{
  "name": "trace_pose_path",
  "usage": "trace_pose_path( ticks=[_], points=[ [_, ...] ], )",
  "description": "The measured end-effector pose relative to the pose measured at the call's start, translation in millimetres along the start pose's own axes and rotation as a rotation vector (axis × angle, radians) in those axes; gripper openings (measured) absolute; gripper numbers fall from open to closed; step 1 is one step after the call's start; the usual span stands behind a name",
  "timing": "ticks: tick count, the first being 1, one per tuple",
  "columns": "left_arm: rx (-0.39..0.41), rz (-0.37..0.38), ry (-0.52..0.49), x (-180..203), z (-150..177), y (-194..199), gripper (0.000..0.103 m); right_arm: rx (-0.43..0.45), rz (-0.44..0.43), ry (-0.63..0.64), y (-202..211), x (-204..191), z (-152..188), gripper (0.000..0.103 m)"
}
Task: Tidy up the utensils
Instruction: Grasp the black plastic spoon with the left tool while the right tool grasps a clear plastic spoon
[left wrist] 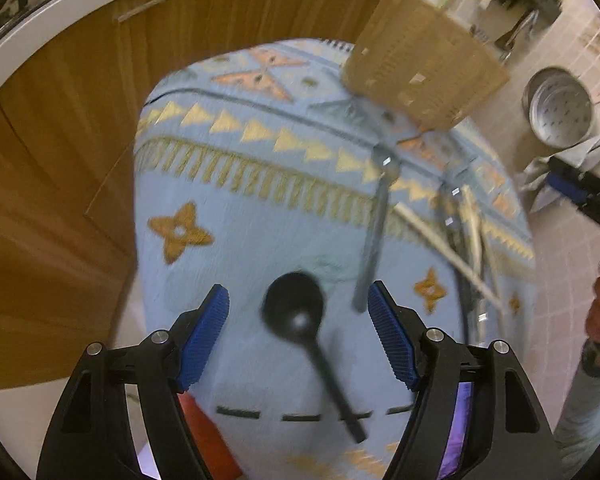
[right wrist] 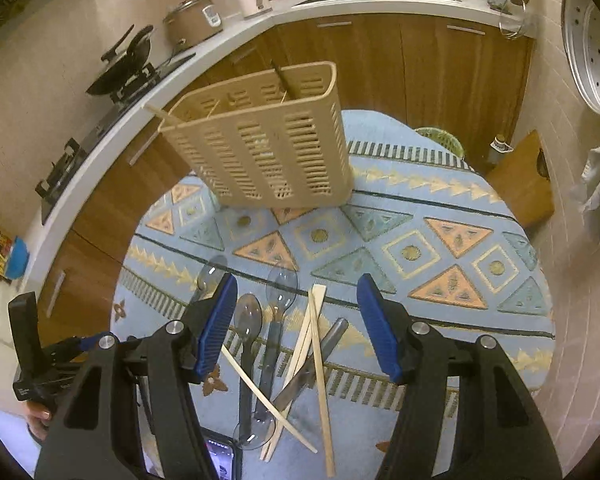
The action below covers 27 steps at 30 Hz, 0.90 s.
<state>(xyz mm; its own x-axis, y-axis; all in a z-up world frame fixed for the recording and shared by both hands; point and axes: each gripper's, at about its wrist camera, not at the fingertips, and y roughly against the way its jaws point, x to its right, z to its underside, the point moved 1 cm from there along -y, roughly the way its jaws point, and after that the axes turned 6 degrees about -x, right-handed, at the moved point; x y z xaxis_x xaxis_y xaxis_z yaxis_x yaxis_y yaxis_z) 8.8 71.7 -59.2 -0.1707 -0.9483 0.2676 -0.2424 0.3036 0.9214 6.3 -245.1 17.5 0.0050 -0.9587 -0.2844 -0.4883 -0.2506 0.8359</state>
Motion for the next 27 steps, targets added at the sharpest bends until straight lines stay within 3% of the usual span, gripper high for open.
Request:
trace_pose_path(
  ticks=[3, 6, 7, 11, 12, 13, 15, 17, 23, 27],
  points=[
    [-0.025, 0.007, -0.016, 5.7, 6.0, -6.5, 0.067, -0.024, -0.009, -0.004, -8.1, -5.1, -1.3, 0.059],
    [-0.054, -0.009, -0.042, 16.3, 9.9, -17.2, 0.058, -0.042, -0.002, -0.002, -15.7, -7.2, -1.2, 0.059],
    [-0.028, -0.054, -0.067, 22.8, 11.3, -17.3, 0.053, -0.051, 0.010, 0.000, -19.4, -8.2, -1.2, 0.059],
    [0.008, -0.168, -0.139, 38.4, 11.7, -23.3, 0.050, -0.126, 0.017, 0.007, -39.8, -9.4, -3.3, 0.059],
    [0.022, -0.198, -0.163, 43.3, 12.0, -25.2, 0.040, -0.143, 0.022, 0.012, -45.3, -9.4, -3.6, 0.058],
    [0.033, -0.219, -0.176, 45.6, 11.8, -25.6, 0.036, -0.166, 0.039, 0.021, -52.9, -9.7, -5.0, 0.056],
    [0.052, -0.260, -0.195, 48.9, 10.6, -26.8, 0.033, -0.200, 0.069, 0.034, -65.8, -8.8, -6.0, 0.041],
    [0.061, -0.252, -0.195, 48.6, 7.7, -26.0, 0.033, -0.238, 0.084, 0.040, -80.0, -7.2, -5.3, 0.036],
    [0.084, -0.212, -0.177, 47.2, -2.0, -27.7, 0.032, -0.266, 0.071, 0.083, -97.2, -22.9, 0.7, 0.036],
    [0.099, -0.212, -0.156, 46.6, -10.4, -30.7, 0.032, -0.291, 0.074, 0.046, -109.7, -23.8, -6.8, 0.036]
  ],
)
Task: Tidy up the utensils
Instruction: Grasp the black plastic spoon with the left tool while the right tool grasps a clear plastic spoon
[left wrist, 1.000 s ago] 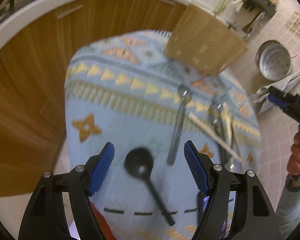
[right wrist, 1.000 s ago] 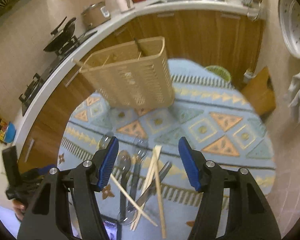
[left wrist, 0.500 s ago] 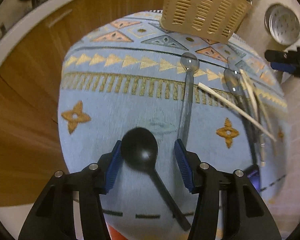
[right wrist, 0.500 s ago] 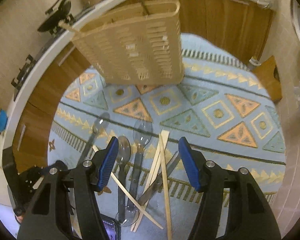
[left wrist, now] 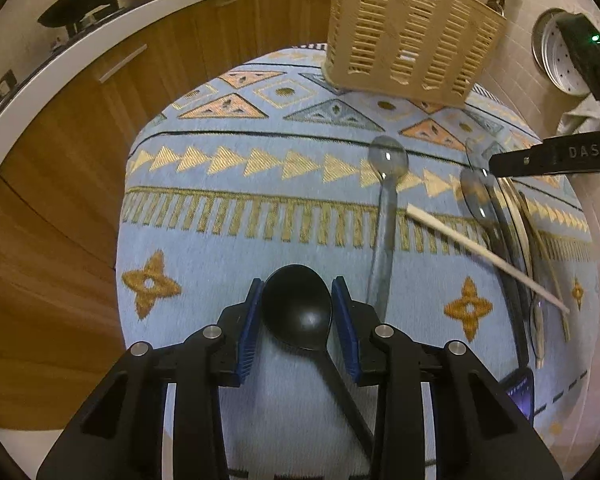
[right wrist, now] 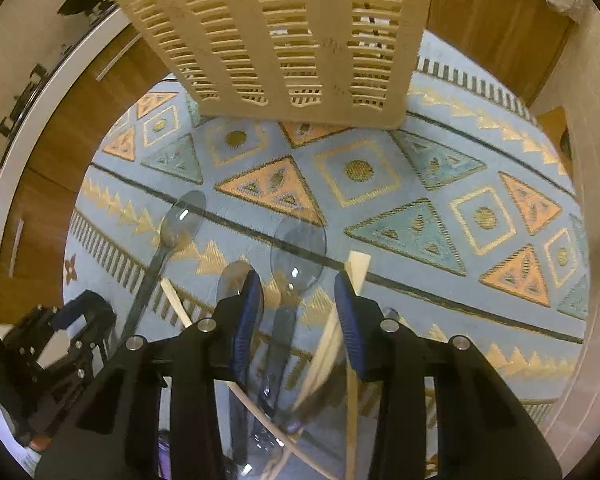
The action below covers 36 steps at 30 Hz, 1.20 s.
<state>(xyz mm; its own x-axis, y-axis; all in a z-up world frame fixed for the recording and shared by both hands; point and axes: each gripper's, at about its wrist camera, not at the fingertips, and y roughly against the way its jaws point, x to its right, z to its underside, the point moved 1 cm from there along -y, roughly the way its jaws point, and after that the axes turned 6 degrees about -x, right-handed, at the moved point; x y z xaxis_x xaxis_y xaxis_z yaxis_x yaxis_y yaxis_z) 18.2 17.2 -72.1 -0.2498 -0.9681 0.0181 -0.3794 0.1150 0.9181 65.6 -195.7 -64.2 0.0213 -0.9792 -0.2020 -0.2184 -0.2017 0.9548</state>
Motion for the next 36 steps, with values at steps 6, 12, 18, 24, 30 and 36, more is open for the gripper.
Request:
trace_pose_path(
  ticks=[6, 12, 18, 24, 30, 36],
  points=[
    [0.011, 0.016, 0.013, -3.0, -8.1, -0.9, 0.032, -0.023, -0.035, -0.047, -8.8, 1.7, -23.0, 0.036],
    [0.039, 0.034, 0.030, -10.5, -14.5, 4.4, 0.032, -0.051, 0.025, -0.028, -21.9, -9.0, -27.1, 0.036],
    [0.043, 0.043, 0.023, -10.6, -17.5, 1.5, 0.032, -0.016, 0.056, -0.009, -12.8, -16.5, -22.9, 0.036],
    [0.039, 0.069, 0.031, -10.7, -17.2, -1.0, 0.032, -0.098, 0.039, -0.039, -28.5, -9.6, -28.9, 0.036],
    [0.069, 0.082, 0.036, -10.4, -22.5, 8.7, 0.032, -0.096, 0.112, -0.005, -33.5, -25.2, -30.3, 0.036],
    [0.141, 0.100, 0.043, -7.3, -30.7, 26.5, 0.032, -0.045, 0.152, 0.059, -31.3, -38.8, -28.4, 0.030]
  ],
)
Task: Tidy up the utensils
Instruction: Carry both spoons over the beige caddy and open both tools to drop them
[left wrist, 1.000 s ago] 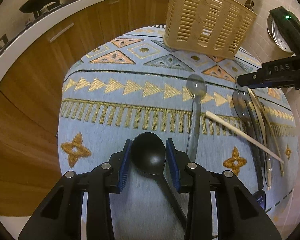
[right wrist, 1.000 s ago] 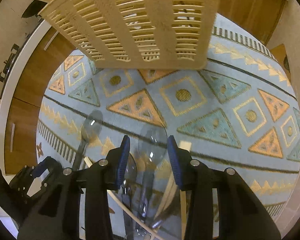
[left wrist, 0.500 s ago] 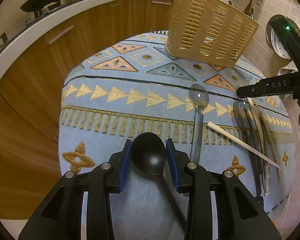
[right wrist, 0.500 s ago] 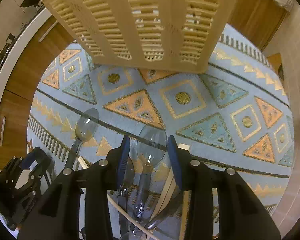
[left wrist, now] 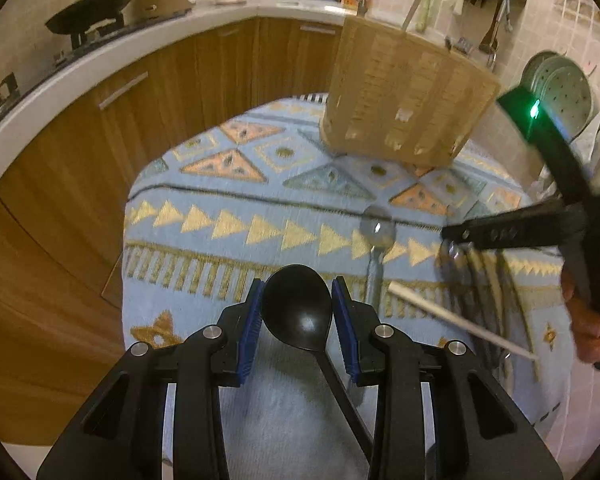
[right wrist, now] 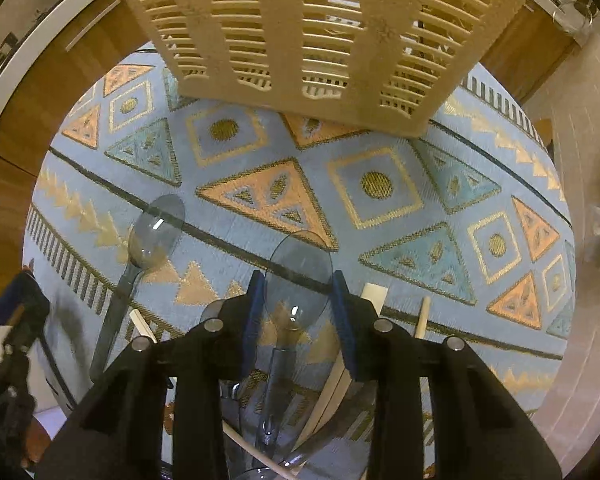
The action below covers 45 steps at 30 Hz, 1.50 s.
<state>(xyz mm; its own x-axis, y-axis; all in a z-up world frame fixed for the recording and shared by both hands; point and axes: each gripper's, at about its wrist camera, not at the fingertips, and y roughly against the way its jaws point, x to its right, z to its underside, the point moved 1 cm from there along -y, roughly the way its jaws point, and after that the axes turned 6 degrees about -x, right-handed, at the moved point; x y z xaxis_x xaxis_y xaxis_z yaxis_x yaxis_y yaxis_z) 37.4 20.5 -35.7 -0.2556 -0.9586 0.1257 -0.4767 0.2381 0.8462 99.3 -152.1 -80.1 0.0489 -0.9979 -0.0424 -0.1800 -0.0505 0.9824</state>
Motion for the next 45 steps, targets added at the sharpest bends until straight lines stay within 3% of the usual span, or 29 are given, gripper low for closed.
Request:
trace_pose_path(
  ticks=[5, 13, 15, 21, 25, 27, 30, 36, 40, 45],
  points=[
    [0.129, 0.052, 0.009, 0.1, -11.7, 33.6, 0.032, 0.146, -0.048, 0.034, 40.9, 12.4, 19.1, 0.030],
    [0.394, 0.153, 0.005, 16.5, -51.6, 103.4, 0.032, 0.503, -0.257, 0.044, 133.3, 45.6, 49.1, 0.030],
    [0.468, 0.171, -0.007, 25.6, -67.1, 119.1, 0.032, 0.591, -0.269, 0.041, 152.2, 48.5, 47.6, 0.030],
    [0.672, 0.087, -0.058, 66.7, -121.8, 142.6, 0.032, 0.890, -0.181, -0.014, 219.9, 64.4, 33.2, 0.030],
    [0.776, 0.054, -0.063, 91.8, -153.2, 134.3, 0.032, 1.058, -0.070, -0.078, 247.4, 74.0, 14.9, 0.030],
    [0.841, 0.001, -0.067, 106.8, -165.1, 118.9, 0.032, 1.131, 0.002, -0.104, 248.2, 78.3, 3.1, 0.030],
    [0.895, -0.093, -0.088, 126.2, -179.0, 88.8, 0.032, 1.161, 0.041, -0.124, 237.7, 85.1, -13.2, 0.030],
    [0.863, -0.190, -0.082, 140.7, -194.5, 29.9, 0.032, 1.134, 0.083, -0.130, 196.0, 95.7, -46.1, 0.030],
    [0.858, -0.247, -0.103, 145.7, -194.6, 11.7, 0.033, 1.114, 0.111, -0.117, 176.2, 95.6, -50.5, 0.030],
    [0.827, -0.215, -0.100, 140.3, -191.8, 5.8, 0.037, 1.089, 0.113, -0.086, 163.7, 94.6, -47.6, 0.031]
  ],
)
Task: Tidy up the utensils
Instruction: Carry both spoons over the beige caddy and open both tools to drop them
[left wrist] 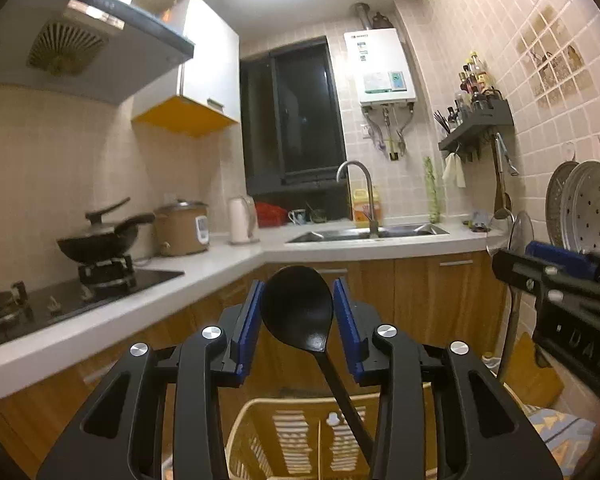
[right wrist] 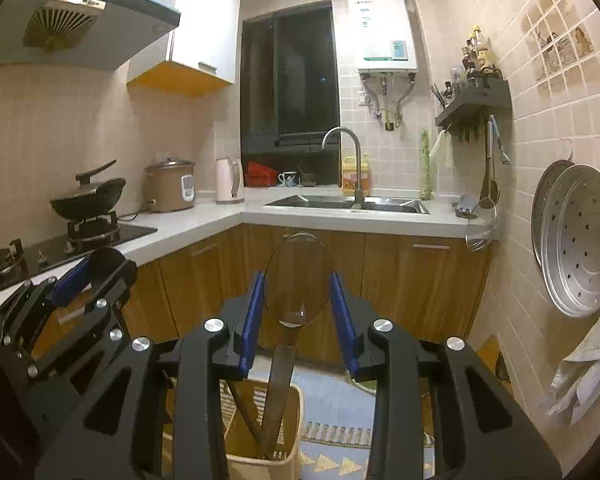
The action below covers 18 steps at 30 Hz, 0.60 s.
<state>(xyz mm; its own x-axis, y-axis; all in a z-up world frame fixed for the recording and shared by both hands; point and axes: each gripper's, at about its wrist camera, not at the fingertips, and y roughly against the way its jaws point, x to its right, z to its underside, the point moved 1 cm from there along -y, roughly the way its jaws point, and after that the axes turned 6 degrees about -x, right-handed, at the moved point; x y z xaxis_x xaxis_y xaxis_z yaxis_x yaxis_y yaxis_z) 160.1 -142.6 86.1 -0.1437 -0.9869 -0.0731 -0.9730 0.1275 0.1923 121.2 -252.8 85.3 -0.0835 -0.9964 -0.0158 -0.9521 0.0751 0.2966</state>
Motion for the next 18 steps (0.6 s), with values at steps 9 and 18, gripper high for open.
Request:
trace_pose_path(
  ticks=[9, 18],
  points=[
    [-0.051, 0.119, 0.074, -35.4, -7.4, 30.3, 0.054, -0.068, -0.075, -0.029, 19.1, 8.2, 3.3, 0.057],
    [-0.091, 0.204, 0.122, -77.8, -30.3, 86.8, 0.055, -0.118, -0.129, -0.069, 69.7, 8.5, -7.4, 0.062]
  ],
)
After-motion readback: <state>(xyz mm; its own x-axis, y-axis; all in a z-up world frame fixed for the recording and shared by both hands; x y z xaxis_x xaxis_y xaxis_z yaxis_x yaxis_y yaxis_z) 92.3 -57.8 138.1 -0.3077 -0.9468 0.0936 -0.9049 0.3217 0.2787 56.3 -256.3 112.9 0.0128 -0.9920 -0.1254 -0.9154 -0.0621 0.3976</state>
